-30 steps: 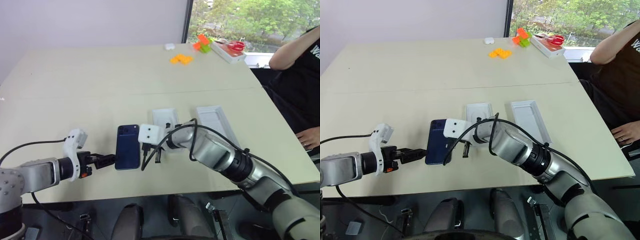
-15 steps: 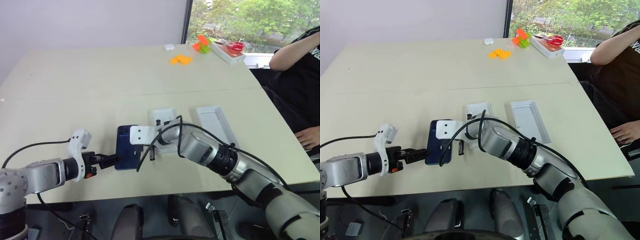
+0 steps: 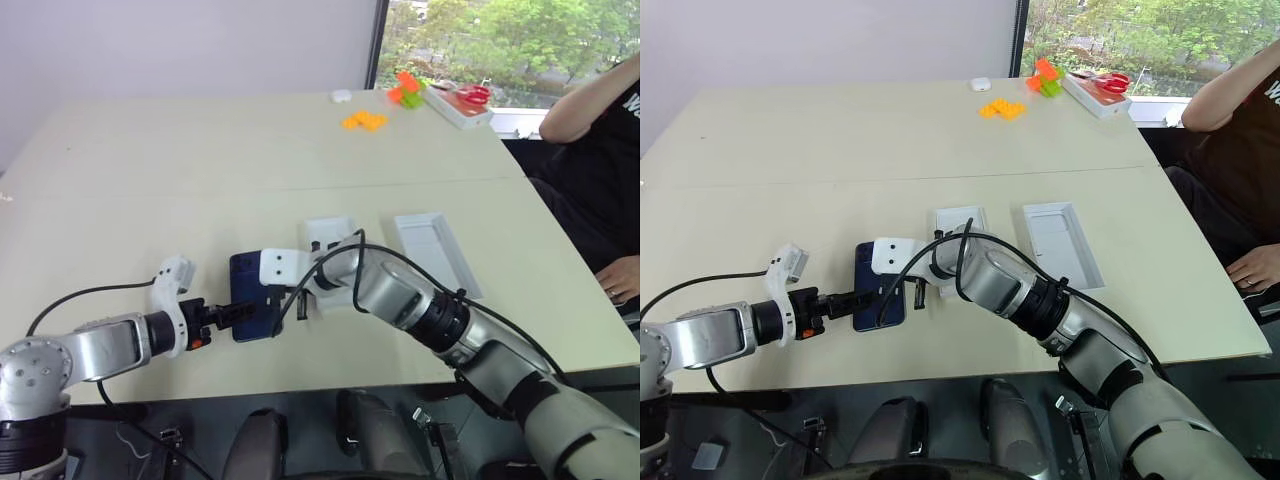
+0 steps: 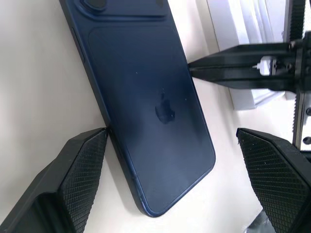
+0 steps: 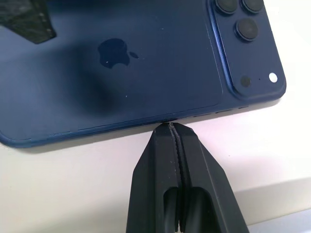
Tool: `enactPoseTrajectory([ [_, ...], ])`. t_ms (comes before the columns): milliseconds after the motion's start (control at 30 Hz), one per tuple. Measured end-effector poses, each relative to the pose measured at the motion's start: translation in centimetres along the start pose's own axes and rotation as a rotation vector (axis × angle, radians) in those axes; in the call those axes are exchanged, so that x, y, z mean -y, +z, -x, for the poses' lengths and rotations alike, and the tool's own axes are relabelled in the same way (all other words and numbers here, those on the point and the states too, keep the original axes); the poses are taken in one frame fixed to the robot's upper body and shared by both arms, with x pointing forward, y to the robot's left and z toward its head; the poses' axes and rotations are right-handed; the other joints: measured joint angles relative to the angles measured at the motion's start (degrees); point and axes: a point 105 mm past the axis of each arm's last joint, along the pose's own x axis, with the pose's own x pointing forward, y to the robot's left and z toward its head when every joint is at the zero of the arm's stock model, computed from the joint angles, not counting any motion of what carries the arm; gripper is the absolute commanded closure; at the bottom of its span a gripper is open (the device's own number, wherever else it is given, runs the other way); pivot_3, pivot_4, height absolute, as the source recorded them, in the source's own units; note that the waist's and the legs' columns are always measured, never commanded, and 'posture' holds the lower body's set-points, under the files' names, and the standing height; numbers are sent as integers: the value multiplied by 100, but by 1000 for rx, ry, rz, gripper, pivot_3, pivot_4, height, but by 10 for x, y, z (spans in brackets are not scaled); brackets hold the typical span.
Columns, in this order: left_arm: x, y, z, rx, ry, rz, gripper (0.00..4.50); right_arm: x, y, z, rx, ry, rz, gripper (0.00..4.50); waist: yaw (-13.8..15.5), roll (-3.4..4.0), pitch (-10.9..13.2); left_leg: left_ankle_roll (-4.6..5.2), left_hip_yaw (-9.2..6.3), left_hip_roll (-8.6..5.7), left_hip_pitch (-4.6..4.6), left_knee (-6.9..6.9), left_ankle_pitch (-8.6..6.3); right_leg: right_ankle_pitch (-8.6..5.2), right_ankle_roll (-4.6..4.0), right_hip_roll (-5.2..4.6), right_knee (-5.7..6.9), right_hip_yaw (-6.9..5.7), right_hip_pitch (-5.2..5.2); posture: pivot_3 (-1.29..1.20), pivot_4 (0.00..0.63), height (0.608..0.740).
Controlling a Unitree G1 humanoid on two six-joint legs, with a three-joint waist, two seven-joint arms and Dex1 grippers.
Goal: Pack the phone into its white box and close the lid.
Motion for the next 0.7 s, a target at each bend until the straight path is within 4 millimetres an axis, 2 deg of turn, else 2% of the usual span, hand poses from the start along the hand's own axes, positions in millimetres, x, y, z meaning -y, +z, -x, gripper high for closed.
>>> enactPoseTrajectory([
  [233,4,2,-7,26,-14,85,0,4,-4,2,-10,-20,-23,4463,98,1,-1,0,0,-6,6,0,0,-9,-7,-2,-5,-2,8,0,150,740],
  [700,9,4,-14,41,-20,118,0,8,-8,3,-24,-42,-44,4463,125,1,-1,-1,6,-12,0,0,0,-23,10,-7,-13,-9,11,0,150,740],
])
